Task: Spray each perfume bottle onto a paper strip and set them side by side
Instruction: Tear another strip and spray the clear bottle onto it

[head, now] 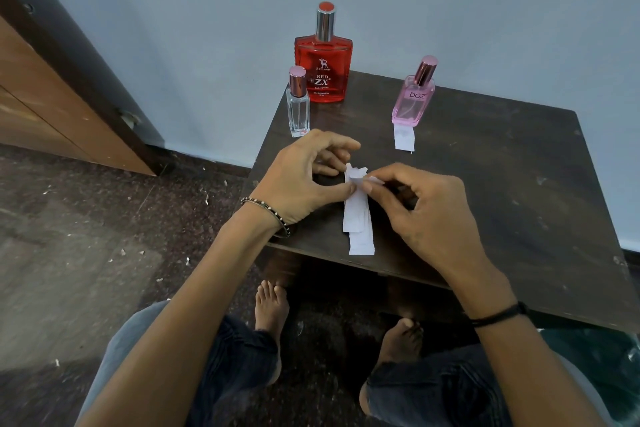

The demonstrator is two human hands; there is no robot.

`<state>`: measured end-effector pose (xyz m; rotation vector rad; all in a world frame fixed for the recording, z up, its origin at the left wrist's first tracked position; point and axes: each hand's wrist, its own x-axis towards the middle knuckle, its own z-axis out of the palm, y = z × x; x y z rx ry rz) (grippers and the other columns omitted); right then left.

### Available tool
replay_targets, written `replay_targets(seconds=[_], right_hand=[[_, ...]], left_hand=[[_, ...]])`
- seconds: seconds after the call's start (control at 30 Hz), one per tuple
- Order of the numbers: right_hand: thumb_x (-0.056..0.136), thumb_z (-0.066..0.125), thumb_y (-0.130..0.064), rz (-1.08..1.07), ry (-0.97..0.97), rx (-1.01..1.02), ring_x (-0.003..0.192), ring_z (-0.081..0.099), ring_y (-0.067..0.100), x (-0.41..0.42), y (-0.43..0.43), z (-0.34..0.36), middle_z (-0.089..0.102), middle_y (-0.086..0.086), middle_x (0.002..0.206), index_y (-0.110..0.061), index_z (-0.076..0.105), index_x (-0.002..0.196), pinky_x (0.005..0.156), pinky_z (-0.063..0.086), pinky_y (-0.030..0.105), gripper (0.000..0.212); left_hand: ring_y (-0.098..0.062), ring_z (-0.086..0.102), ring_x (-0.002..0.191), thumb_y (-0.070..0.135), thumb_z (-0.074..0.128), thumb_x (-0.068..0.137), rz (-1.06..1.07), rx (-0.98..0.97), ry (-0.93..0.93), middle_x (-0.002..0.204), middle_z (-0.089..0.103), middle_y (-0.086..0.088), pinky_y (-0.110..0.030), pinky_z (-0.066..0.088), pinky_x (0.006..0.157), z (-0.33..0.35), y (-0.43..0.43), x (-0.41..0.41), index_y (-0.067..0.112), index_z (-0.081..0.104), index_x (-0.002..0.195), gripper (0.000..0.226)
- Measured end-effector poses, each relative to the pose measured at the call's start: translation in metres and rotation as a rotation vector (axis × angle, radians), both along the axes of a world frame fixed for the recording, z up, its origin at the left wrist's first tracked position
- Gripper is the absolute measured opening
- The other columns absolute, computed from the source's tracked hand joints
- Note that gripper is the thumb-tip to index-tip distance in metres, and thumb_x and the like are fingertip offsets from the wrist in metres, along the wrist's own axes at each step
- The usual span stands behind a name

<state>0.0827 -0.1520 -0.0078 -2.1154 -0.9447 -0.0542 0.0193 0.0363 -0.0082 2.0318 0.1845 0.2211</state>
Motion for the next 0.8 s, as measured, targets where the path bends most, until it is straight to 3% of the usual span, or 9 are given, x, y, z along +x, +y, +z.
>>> replay_targets(seconds=[0.07, 0.2, 0.4, 0.5, 0.57, 0.67, 0.8], right_hand=[[0.095, 0.069, -0.024, -0.04, 0.028, 0.012, 0.086, 0.068, 0.005, -0.0004, 0.0012, 0.0007, 0.074, -0.012, 0.089, -0.018, 0.076, 0.103, 0.072, 0.054, 0.017, 0.012], [0.098, 0.065, -0.024, -0.084, 0.054, 0.006, 0.068, 0.07, 0.008, -0.0006, 0.0051, -0.0015, 0.074, -0.009, 0.083, -0.015, 0.07, 0.104, 0.063, 0.056, 0.029, 0.012], [0.101, 0.061, -0.024, -0.135, 0.168, 0.028, 0.077, 0.071, -0.002, -0.0006, 0.0061, -0.0006, 0.074, -0.01, 0.082, -0.015, 0.065, 0.105, 0.07, 0.052, 0.008, 0.011], [0.102, 0.059, -0.019, -0.142, 0.193, 0.04, 0.075, 0.071, -0.001, -0.0004, 0.0066, -0.0011, 0.074, -0.007, 0.083, -0.014, 0.063, 0.106, 0.069, 0.051, 0.005, 0.008], [0.103, 0.058, -0.015, -0.129, 0.111, 0.027, 0.072, 0.071, 0.004, -0.0002, 0.0076, -0.0023, 0.073, -0.003, 0.084, -0.011, 0.062, 0.106, 0.07, 0.056, 0.014, 0.007], [0.101, 0.055, -0.005, -0.023, -0.14, -0.012, 0.071, 0.07, 0.017, -0.0003, 0.0096, -0.0047, 0.071, 0.006, 0.084, -0.004, 0.062, 0.101, 0.066, 0.06, 0.037, 0.007], [0.097, 0.061, -0.001, 0.029, -0.221, 0.012, 0.073, 0.067, 0.022, 0.0016, 0.0067, -0.0037, 0.071, 0.008, 0.087, -0.001, 0.067, 0.097, 0.066, 0.056, 0.038, 0.006]], left_hand=[[-0.011, 0.067, 0.094, 0.007, 0.081, 0.079, -0.01, -0.002, 0.004, 0.105, 0.065, 0.0, -0.02, 0.056, 0.09, 0.001, -0.0006, 0.0, 0.02, 0.063, 0.127, 0.053], [-0.01, 0.068, 0.094, 0.003, 0.08, 0.079, -0.018, -0.037, 0.014, 0.104, 0.067, -0.002, -0.019, 0.055, 0.09, 0.0022, -0.0019, -0.0001, 0.02, 0.057, 0.133, 0.061], [-0.005, 0.068, 0.096, 0.006, 0.08, 0.08, -0.029, -0.036, 0.055, 0.105, 0.069, -0.002, -0.015, 0.053, 0.091, 0.0036, -0.0027, 0.0011, 0.021, 0.053, 0.135, 0.063], [-0.007, 0.069, 0.098, 0.007, 0.08, 0.081, -0.038, -0.032, 0.065, 0.106, 0.069, -0.001, -0.017, 0.053, 0.094, 0.0041, -0.0023, 0.0016, 0.021, 0.053, 0.134, 0.062], [-0.007, 0.069, 0.099, 0.009, 0.08, 0.081, -0.04, -0.027, 0.071, 0.105, 0.07, 0.001, -0.018, 0.053, 0.094, 0.0043, -0.0023, 0.002, 0.022, 0.053, 0.135, 0.062], [-0.005, 0.068, 0.098, 0.009, 0.08, 0.08, -0.041, -0.025, 0.076, 0.105, 0.069, 0.003, -0.016, 0.053, 0.094, 0.0047, -0.002, 0.0025, 0.023, 0.051, 0.136, 0.064], [-0.003, 0.068, 0.097, 0.009, 0.08, 0.08, -0.037, -0.028, 0.081, 0.106, 0.069, 0.004, -0.015, 0.052, 0.093, 0.0041, -0.0015, 0.0027, 0.022, 0.05, 0.136, 0.065]])
